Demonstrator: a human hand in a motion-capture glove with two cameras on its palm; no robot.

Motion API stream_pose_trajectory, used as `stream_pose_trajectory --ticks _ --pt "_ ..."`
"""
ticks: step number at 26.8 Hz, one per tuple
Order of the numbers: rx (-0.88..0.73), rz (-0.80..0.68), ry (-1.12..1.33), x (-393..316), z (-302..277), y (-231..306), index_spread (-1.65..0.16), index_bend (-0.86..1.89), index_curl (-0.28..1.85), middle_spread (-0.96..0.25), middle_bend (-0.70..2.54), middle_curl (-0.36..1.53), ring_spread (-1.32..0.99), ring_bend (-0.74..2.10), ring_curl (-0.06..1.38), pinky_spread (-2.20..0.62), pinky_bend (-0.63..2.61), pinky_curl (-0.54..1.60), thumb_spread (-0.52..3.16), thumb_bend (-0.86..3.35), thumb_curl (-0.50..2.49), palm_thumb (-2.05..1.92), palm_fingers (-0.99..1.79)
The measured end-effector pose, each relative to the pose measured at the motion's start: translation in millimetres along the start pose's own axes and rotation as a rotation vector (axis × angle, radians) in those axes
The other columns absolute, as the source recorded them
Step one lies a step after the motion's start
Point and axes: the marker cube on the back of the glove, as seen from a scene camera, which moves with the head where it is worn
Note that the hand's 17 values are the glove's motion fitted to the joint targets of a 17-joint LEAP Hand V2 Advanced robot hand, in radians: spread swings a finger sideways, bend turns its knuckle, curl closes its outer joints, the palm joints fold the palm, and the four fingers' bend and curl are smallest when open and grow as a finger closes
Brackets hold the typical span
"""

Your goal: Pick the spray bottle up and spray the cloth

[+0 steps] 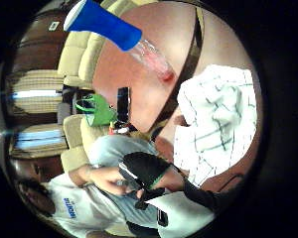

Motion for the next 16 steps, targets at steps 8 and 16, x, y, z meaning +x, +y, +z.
stream_pose_trajectory --ticks 8,16 --pt "-0.016 -0.001 0.012 20.6 -3.3 76.7 -0.45 0.17 0.27 -0.17 0.2 0.34 -0.2 0.3 0.29 0.18 0.38 0.32 0.79 -0.05 0.36 0.29 0.01" --pt "-0.038 -0.015 0.112 42.9 -5.7 137.3 -0.44 0.14 0.26 -0.16 0.21 0.35 -0.2 0.3 0.29 0.18 0.36 0.32 0.8 -0.04 0.36 0.29 0.02"
